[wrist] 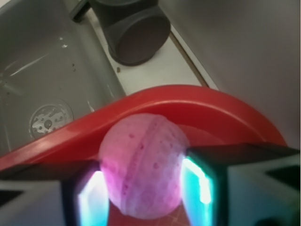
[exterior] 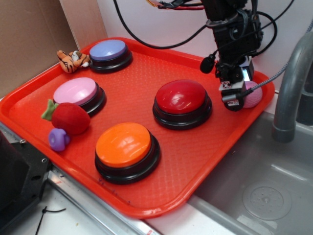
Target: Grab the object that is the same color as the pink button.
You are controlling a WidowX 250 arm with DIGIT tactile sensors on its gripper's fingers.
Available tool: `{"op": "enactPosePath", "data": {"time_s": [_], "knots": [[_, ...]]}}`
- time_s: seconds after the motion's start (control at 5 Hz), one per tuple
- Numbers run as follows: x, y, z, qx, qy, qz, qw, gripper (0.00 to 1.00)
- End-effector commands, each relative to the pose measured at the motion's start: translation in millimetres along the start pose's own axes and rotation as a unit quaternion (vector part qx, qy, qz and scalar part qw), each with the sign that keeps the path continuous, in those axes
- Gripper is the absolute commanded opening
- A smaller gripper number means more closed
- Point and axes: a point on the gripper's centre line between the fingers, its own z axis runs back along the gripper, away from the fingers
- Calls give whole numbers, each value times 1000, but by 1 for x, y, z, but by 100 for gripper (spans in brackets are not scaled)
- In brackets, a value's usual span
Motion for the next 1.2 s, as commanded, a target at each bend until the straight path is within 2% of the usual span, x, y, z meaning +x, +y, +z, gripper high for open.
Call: {"op": "enactPosePath", "data": {"time_s": [0.0, 0.2, 0.4, 0.6, 0.8, 1.0], "knots": [[17, -15, 16, 25, -30, 5, 999, 0], [10, -3, 33, 36, -8, 53, 998, 0], [-5, 6, 70, 71, -11, 132, 989, 0], [-23, 10, 120, 75, 35, 259, 962, 0], [-46, 5, 156, 89, 38, 377, 921, 0], [-81, -3, 193, 119, 53, 486, 864, 0]]}}
